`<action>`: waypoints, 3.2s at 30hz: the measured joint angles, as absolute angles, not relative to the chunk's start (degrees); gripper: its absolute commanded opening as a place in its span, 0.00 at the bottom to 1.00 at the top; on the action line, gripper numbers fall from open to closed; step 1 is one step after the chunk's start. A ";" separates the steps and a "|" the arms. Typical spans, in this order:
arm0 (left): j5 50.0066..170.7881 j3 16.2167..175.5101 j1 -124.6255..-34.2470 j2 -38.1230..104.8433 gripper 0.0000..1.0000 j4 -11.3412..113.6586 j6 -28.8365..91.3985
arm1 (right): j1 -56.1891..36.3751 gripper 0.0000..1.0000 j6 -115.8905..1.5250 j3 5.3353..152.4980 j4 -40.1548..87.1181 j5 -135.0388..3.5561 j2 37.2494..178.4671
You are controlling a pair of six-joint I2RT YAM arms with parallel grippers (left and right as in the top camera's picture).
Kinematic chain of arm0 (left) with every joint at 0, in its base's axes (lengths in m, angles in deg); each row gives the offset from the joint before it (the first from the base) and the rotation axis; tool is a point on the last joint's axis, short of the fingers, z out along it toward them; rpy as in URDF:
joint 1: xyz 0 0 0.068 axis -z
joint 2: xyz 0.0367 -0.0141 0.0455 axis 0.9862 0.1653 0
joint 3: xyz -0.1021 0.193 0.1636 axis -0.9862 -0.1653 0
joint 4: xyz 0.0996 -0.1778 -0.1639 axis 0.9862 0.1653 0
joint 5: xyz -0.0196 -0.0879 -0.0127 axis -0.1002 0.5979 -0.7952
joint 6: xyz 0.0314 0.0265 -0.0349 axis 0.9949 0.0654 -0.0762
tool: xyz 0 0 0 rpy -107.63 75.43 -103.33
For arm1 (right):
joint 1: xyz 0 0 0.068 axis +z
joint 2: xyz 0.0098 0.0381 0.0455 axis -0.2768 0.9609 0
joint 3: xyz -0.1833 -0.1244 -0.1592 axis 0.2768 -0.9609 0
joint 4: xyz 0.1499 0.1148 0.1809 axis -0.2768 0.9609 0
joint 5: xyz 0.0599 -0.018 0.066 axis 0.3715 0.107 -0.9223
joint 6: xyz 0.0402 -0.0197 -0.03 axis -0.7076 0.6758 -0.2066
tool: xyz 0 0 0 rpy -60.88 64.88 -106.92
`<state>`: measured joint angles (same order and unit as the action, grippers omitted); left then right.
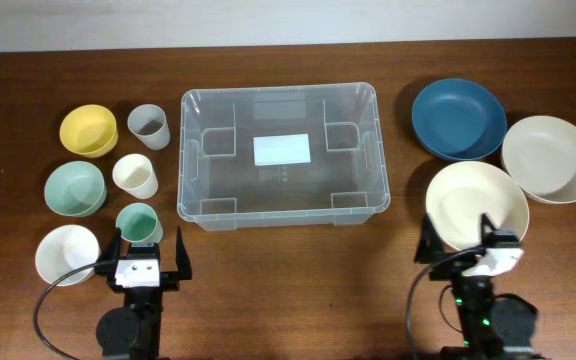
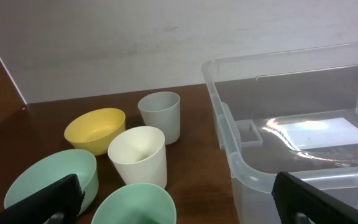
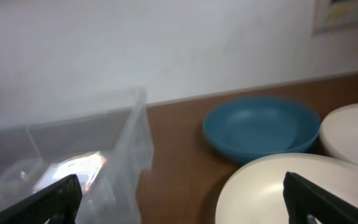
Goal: Pack container
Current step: 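Move the right gripper to the front cream bowl's rim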
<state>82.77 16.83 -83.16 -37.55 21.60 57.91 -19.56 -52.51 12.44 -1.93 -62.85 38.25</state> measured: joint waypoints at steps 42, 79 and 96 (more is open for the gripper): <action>82.77 16.83 -83.16 -37.55 0.99 21.60 57.91 | -57.83 1.00 -67.87 63.96 51.62 -67.04 114.49; 82.75 16.83 -83.16 -37.55 0.99 21.60 57.91 | -50.79 0.89 -58.21 63.89 30.49 -70.04 136.33; 82.77 16.83 -83.16 -37.55 0.99 21.60 57.91 | -50.79 0.12 -58.06 62.73 29.87 -68.46 137.14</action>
